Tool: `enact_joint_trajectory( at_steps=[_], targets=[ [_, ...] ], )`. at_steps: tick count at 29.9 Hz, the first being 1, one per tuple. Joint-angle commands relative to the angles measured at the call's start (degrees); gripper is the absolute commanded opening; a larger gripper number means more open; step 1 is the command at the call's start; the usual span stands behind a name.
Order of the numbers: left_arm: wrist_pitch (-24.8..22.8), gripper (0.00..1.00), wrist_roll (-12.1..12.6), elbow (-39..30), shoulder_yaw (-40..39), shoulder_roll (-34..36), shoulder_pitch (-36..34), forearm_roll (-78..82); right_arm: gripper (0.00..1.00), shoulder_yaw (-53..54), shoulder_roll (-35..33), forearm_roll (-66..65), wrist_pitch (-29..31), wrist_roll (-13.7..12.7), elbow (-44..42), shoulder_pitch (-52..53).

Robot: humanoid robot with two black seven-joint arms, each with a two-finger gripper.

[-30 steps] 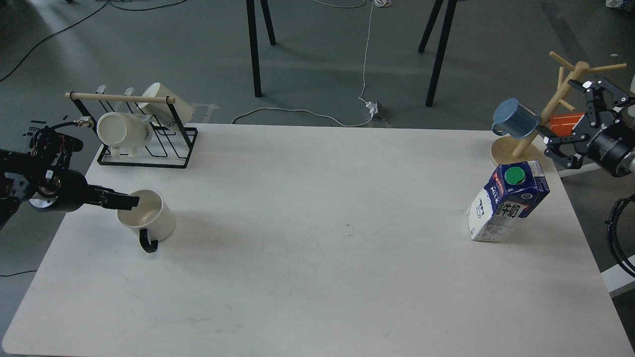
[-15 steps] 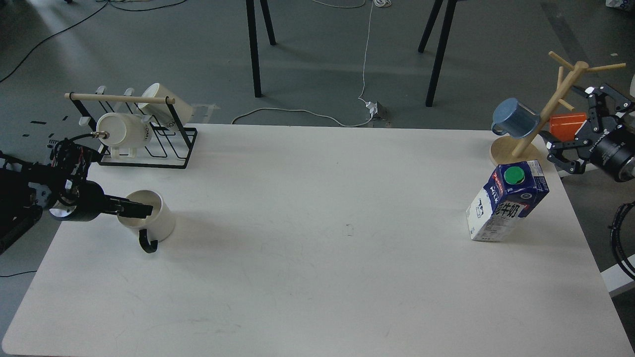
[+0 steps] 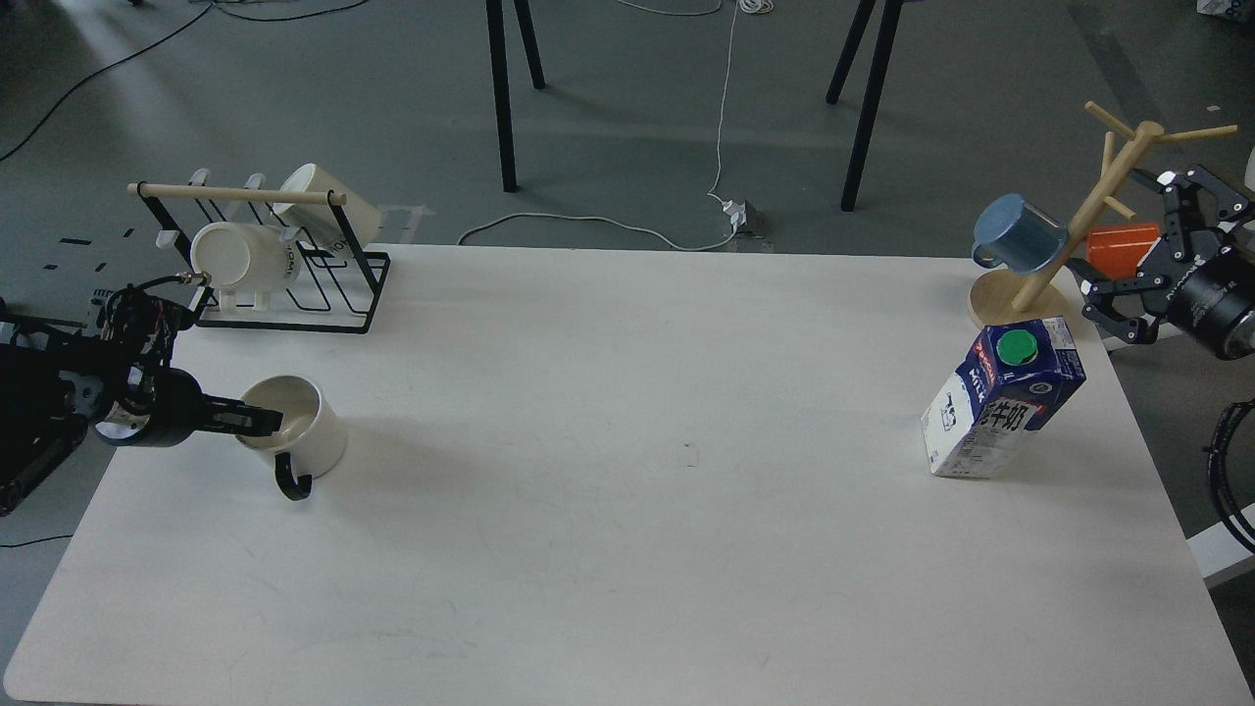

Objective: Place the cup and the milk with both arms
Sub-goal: 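Carry the white mug with the left gripper toward the table center and lower it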

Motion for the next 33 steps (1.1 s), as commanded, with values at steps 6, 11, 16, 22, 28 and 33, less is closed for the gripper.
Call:
enact_joint_trajectory(
  at_steps=[6,11,16,22,28,33],
  targets=[
    [0.0,0.0,0.0,-7.7,-0.39,2.32,-1.83,0.03,0.99,-0.01,0.0,0.0,0.0,0.0,-0.04,0.0],
    [0.0,0.0,0.0,-18.17,-0.22,4.17,-6.22,0.03,0.99,0.43,0.0,0.18,0.0,0.09,-1.35,0.0],
    [0.0,0.0,0.0,-26.07,-0.39,3.73,-8.24,0.03,0.99,2.1,0.61,0.18,0.0,0.09,-4.51,0.17],
    [0.0,0.0,0.0,-31.72,-0.22,-4.51,-11.15,0.47,0.99,5.79,0.79,0.27,0.0,0.09,-7.86,0.53],
    [0.0,0.0,0.0,-30.14,0.14,-17.17,-10.62,3.8,0.99,7.9,0.96,0.97,0.0,0.09,-7.95,0.62],
    [0.0,0.04,0.0,-26.81,0.14,-24.3,-9.22,8.64,0.99,7.99,1.58,0.97,0.0,0.09,-7.86,0.88]
  ],
)
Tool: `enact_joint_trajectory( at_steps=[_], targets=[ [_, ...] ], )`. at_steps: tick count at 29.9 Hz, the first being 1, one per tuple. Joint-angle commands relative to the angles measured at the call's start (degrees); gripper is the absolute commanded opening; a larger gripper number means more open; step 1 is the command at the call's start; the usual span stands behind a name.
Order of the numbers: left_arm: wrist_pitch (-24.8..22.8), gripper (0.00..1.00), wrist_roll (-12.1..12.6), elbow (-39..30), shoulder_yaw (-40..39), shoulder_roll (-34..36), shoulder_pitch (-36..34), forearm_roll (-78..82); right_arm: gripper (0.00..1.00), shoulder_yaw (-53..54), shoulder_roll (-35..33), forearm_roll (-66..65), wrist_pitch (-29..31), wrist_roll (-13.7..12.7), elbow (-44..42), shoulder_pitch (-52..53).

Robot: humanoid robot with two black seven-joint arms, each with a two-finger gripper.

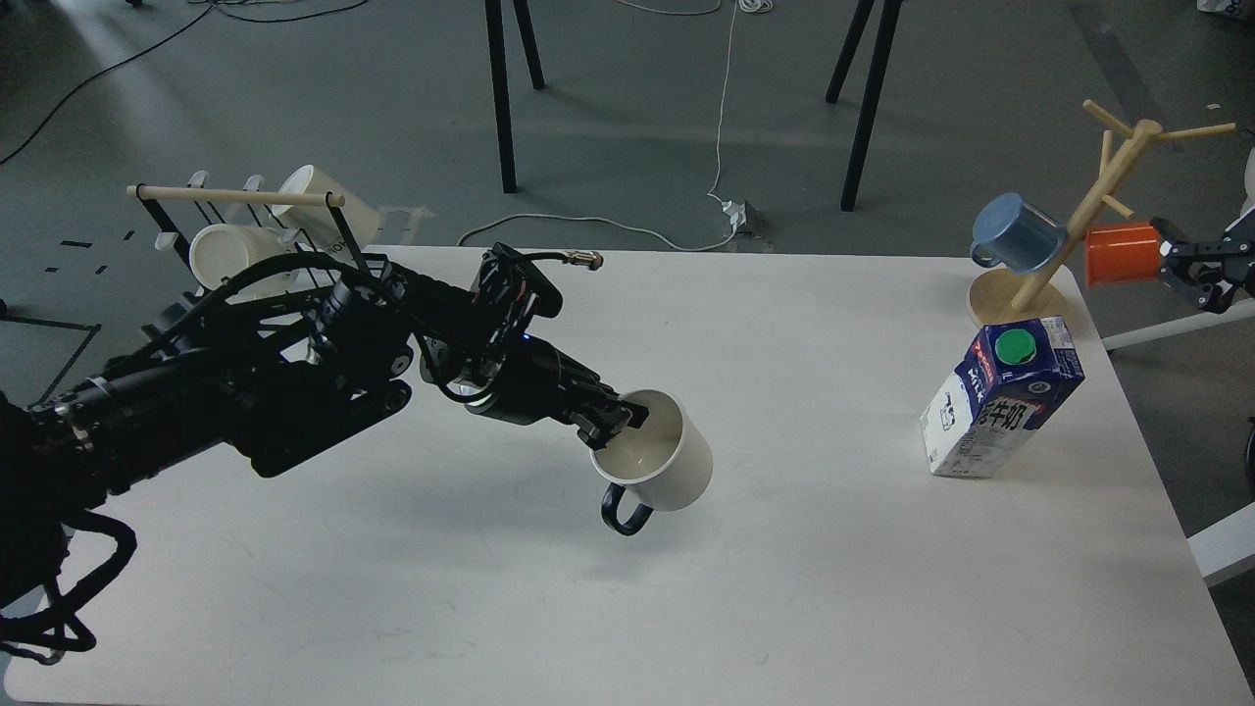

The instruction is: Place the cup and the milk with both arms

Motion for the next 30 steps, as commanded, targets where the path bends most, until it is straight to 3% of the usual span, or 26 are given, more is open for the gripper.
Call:
enact_joint_trajectory(
  at_steps=[1,21,24,26,27,30],
  targets=[
    [0.0,0.04,0.01,3.09,0.0,-3.64,1.05,2.24,0.99,0.04,0.29,0.02,0.0,-0.01,0.17,0.14],
    [0.0,0.35,0.01,5.47,-0.27,-2.76,3.25,1.72,0.99,-0.13,0.82,0.02,0.0,-0.01,0.0,-0.56],
    [0.0,0.53,0.01,5.47,-0.7,-2.5,3.25,0.67,0.99,0.13,0.82,0.02,0.0,-0.01,0.0,-0.47],
    [0.0,0.82,0.01,5.65,-1.75,-1.54,3.42,-3.7,0.99,0.22,0.9,0.1,0.0,-0.1,0.08,-0.38],
    [0.0,0.92,0.01,6.09,-2.72,-1.19,3.6,-6.86,0.99,0.22,0.9,0.19,0.0,-0.18,0.26,-0.3],
    [0.0,0.96,0.01,8.63,-4.74,1.09,3.86,-18.11,0.99,0.13,0.29,0.37,0.0,-0.27,0.79,-0.12]
  ],
)
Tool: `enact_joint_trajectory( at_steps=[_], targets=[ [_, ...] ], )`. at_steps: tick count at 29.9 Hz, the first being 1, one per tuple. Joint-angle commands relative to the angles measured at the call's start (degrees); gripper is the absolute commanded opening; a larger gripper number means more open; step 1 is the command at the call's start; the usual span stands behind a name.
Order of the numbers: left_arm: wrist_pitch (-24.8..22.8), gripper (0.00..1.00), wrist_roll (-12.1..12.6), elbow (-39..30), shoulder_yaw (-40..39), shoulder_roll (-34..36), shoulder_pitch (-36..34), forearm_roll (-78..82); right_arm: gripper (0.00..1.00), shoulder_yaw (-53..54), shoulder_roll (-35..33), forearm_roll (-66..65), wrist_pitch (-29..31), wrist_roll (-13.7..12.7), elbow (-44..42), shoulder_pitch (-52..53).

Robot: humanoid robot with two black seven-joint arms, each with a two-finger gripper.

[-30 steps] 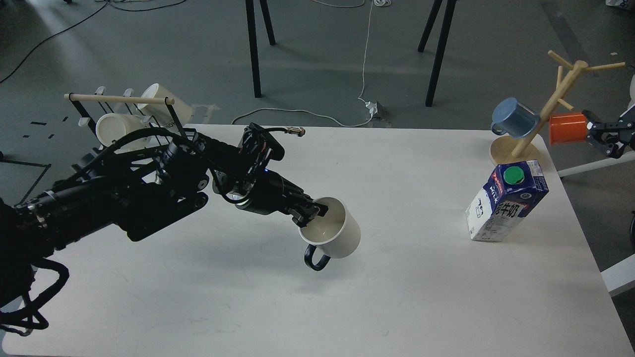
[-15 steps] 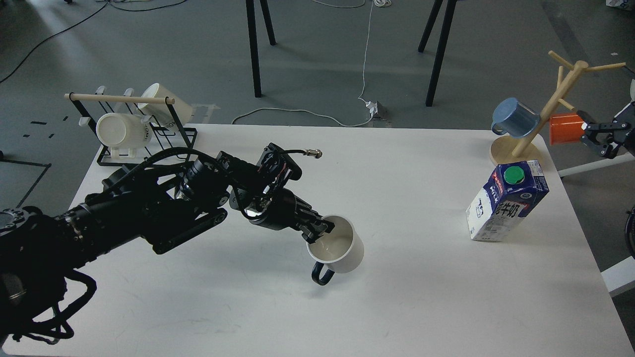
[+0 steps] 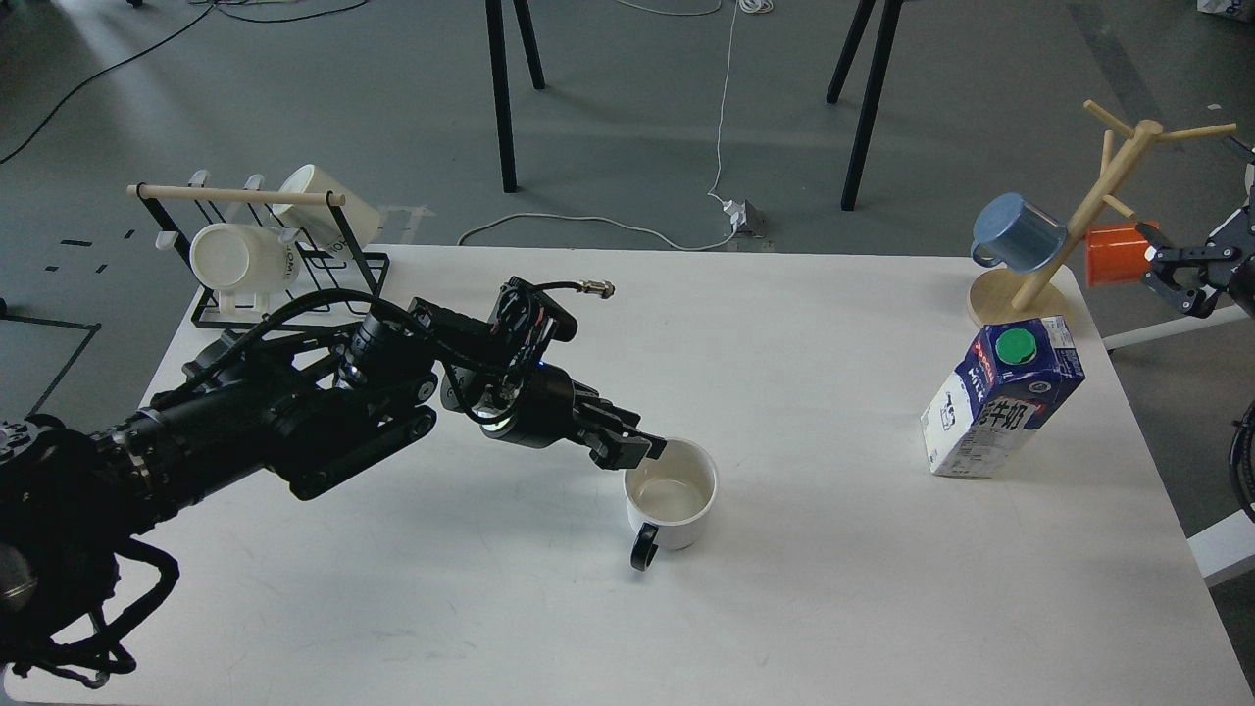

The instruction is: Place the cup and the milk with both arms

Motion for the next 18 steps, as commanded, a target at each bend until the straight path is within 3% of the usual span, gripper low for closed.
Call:
enact_joint_trajectory(
  at_steps=[1,10,15,18],
  targets=[
    [0.0,0.97,0.0,2.49,-2.24,3.4,0.27,-14.09,0.99,-0.07,-1.03,0.26,0.0,-0.19,0.34,0.31],
    [0.0,0.99,0.0,5.66,-6.38,17.11,3.18,-59.28,0.99,4.05,-5.78,2.97,0.0,-0.36,2.79,0.4],
    [0.0,0.99,0.0,5.49,-6.81,22.74,6.42,-72.57,0.99,2.58,-7.0,26.5,0.0,-0.71,5.34,-2.05],
    [0.0,0.99,0.0,5.4,-10.32,24.33,8.79,-75.05,0.99,1.43,-10.16,40.56,0.0,-1.06,13.49,-7.4]
  ],
)
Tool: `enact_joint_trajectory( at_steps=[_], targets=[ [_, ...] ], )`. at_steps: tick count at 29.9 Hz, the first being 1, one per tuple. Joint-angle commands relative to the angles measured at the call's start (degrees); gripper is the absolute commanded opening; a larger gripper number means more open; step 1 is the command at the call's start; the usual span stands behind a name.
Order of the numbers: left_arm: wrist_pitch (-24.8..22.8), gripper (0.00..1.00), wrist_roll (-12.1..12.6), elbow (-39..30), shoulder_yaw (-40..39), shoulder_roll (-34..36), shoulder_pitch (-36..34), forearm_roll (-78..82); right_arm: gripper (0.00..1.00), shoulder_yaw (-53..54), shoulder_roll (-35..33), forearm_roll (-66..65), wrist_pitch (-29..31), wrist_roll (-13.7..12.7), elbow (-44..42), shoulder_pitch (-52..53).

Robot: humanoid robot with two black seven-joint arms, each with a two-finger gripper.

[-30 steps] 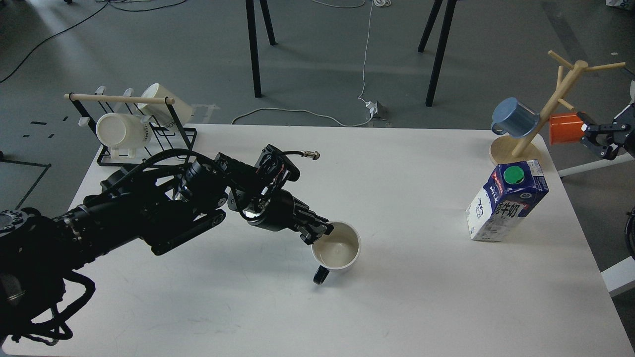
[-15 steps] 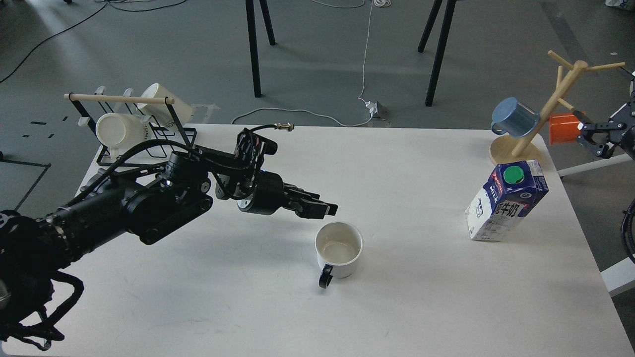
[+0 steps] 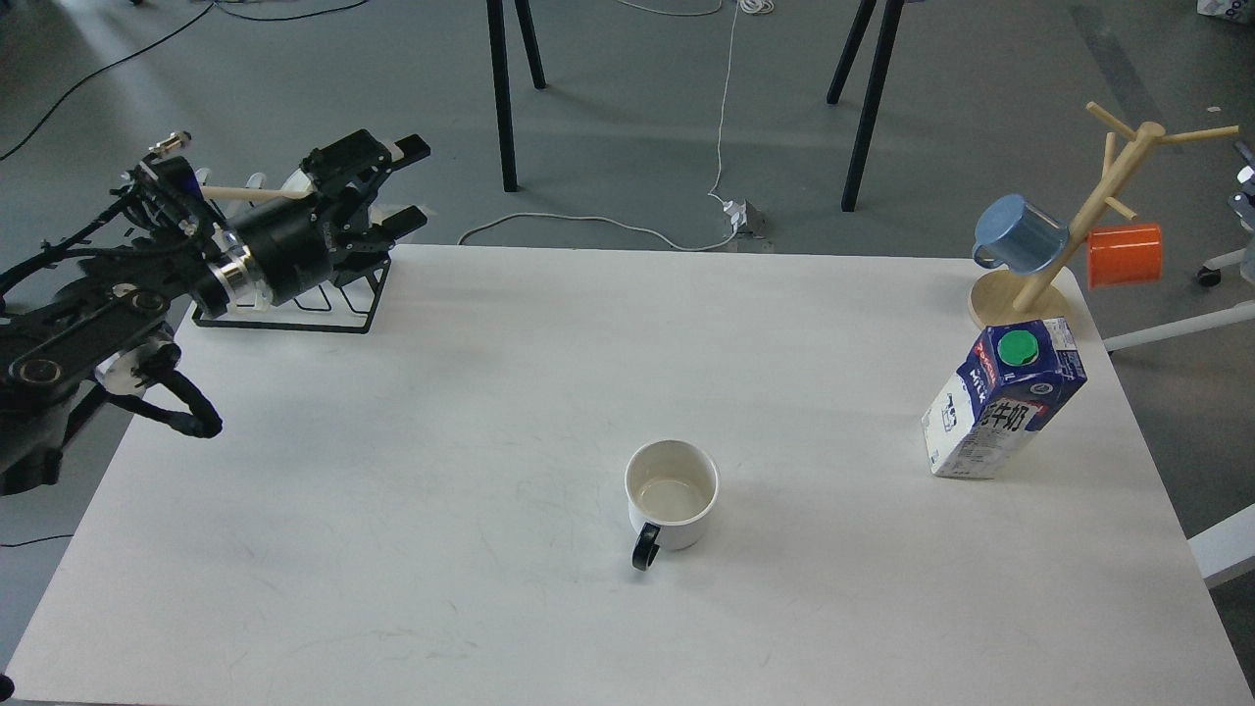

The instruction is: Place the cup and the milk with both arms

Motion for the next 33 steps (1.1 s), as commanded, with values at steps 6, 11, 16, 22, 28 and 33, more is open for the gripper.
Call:
enact_joint_trajectory(
  at_steps=[6,11,16,22,28,33],
  targets=[
    [-0.01,0.99,-0.01,-0.19,-11.33,1.88,8.38,-2.76,0.99,-0.32,-9.98,32.09,0.0,-0.31,26.94,-22.02],
    [-0.01,0.99,-0.01,-0.19,-12.04,1.53,10.49,-2.76,0.99,-0.23,-15.52,36.25,0.0,2.58,34.43,-36.26],
    [-0.01,0.99,-0.01,-0.19,-12.13,1.44,12.34,-2.76,0.99,-0.93,-17.2,36.07,0.0,3.99,37.16,-45.77],
    [-0.01,0.99,-0.01,-0.19,-12.13,1.44,14.28,-2.76,0.99,-1.11,-7.65,31.51,0.0,4.08,36.11,-49.47],
    [-0.01,0.99,-0.01,-0.19,-12.04,1.09,15.15,-2.76,0.99,-0.94,5.02,25.71,0.0,4.08,31.72,-46.14],
    [-0.01,0.99,-0.01,-0.1,-12.04,1.09,15.94,-2.67,0.99,-0.93,11.62,23.59,0.0,4.08,27.68,-43.42]
  ],
)
